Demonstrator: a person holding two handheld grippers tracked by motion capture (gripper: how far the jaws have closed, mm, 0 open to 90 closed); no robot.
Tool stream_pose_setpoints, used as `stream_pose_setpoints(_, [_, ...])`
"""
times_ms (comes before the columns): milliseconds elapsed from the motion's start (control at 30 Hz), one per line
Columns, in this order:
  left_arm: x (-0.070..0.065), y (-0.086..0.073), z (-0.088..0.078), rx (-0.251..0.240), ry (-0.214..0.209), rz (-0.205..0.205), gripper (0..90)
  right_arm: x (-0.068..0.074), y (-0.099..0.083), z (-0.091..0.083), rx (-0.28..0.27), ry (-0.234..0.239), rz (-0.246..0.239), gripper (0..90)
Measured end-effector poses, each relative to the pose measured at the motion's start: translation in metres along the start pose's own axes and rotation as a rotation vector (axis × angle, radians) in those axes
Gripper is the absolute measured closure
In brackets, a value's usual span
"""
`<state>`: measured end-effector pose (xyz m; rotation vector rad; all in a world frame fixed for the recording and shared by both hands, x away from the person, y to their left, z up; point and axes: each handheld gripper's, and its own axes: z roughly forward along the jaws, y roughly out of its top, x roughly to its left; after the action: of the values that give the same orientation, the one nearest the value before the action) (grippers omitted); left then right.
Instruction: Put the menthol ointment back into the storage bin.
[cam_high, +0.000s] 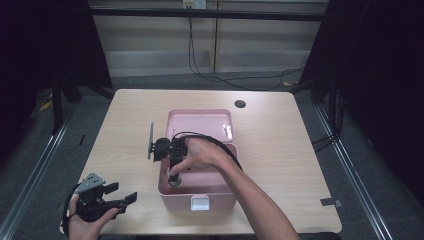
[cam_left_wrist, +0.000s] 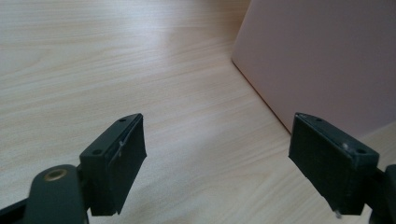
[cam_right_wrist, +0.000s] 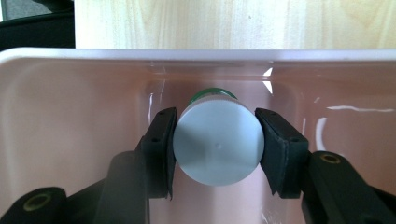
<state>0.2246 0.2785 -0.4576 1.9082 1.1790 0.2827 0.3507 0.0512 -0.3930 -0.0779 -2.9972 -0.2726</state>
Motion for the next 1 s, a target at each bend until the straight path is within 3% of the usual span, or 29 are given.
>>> stream_pose_setpoints(1000, [0.001, 0.002, 0.003, 0.001, -0.009, 0.004, 18.5, -0.003, -0.002, 0.029, -0.016, -0.007, 0.011, 51.4])
